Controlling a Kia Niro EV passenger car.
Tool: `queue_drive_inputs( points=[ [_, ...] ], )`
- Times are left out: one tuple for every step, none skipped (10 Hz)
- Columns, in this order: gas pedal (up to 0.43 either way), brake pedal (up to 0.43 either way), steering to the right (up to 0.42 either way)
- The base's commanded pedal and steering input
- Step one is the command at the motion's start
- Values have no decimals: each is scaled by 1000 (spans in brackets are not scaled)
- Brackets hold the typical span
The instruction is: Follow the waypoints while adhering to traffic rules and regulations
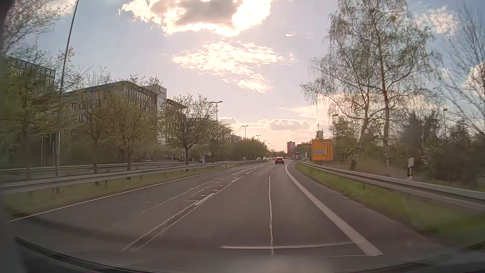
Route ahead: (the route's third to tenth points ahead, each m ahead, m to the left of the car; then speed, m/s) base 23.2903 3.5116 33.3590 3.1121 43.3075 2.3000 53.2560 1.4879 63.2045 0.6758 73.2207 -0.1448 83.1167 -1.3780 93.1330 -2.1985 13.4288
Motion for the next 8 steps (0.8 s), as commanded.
queue_drive_inputs(
  points=[
    [59,0,6],
    [59,0,5],
    [59,0,5],
    [59,0,6],
    [59,0,7],
    [59,0,8],
    [59,0,9],
    [47,0,10]
  ],
)
